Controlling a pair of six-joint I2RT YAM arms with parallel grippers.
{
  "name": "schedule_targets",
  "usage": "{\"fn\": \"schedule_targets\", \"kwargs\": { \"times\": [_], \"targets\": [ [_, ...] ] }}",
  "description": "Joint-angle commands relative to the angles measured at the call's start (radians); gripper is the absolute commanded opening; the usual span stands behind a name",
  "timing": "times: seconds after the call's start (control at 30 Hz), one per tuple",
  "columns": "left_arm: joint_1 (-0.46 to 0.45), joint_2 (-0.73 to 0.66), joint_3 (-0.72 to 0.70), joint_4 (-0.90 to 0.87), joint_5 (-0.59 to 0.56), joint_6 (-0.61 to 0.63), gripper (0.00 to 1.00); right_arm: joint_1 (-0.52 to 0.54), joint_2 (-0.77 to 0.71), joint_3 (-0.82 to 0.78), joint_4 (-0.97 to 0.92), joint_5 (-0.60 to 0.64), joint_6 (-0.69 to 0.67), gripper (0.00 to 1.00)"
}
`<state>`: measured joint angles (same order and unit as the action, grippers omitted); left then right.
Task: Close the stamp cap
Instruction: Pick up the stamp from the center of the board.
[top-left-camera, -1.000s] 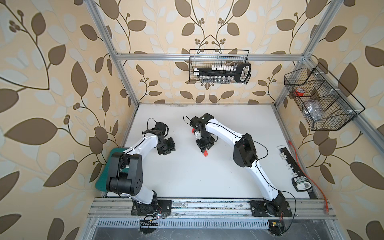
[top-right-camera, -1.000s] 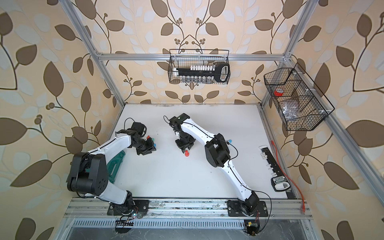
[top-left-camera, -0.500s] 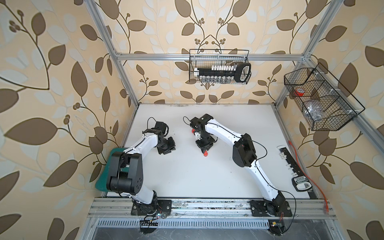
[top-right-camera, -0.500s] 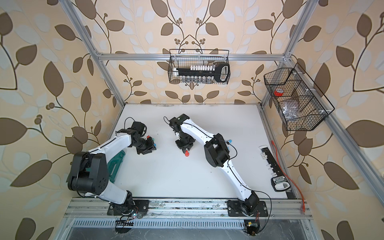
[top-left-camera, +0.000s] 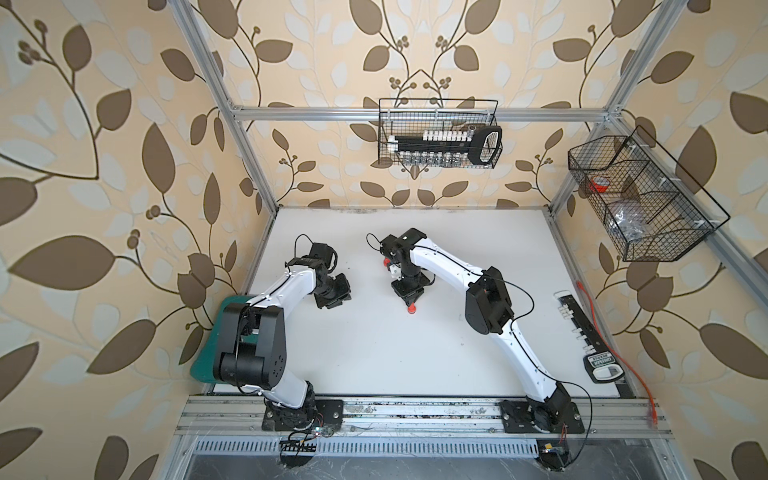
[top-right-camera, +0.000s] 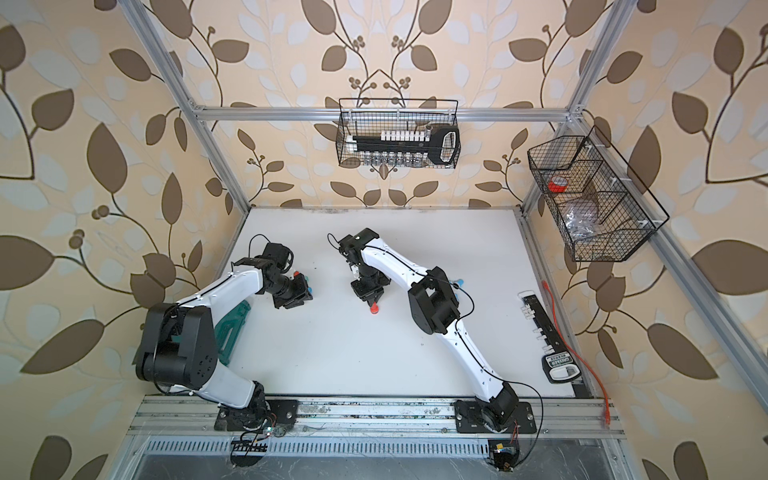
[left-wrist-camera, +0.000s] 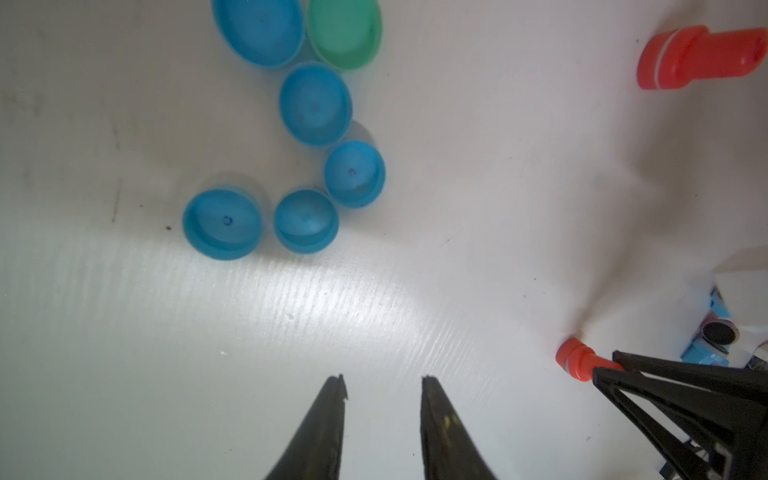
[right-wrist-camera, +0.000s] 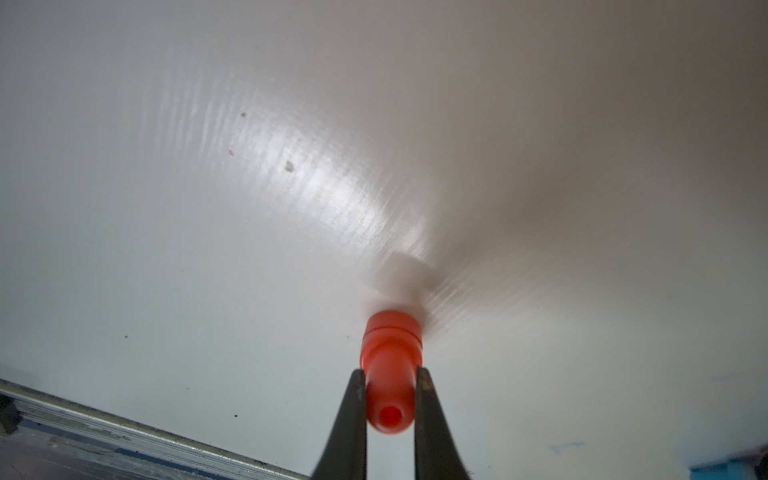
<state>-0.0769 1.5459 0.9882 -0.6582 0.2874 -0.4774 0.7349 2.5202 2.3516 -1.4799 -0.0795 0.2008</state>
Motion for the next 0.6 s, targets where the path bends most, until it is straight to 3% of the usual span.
{"fn": "schedule_targets", "kwargs": {
  "times": [0.0,0.57],
  "targets": [
    [0.012,-0.008,0.028,-0.018,-0.004,0.019,0.33,0.002,-0.017,-0.042,0.01,-0.006,0.002,0.05],
    [0.012,-0.02,0.023,-0.018,-0.002,0.013,0.33,0.027,-0.256,-0.295,0.23,0.078,0.049,0.01]
  ]
}}
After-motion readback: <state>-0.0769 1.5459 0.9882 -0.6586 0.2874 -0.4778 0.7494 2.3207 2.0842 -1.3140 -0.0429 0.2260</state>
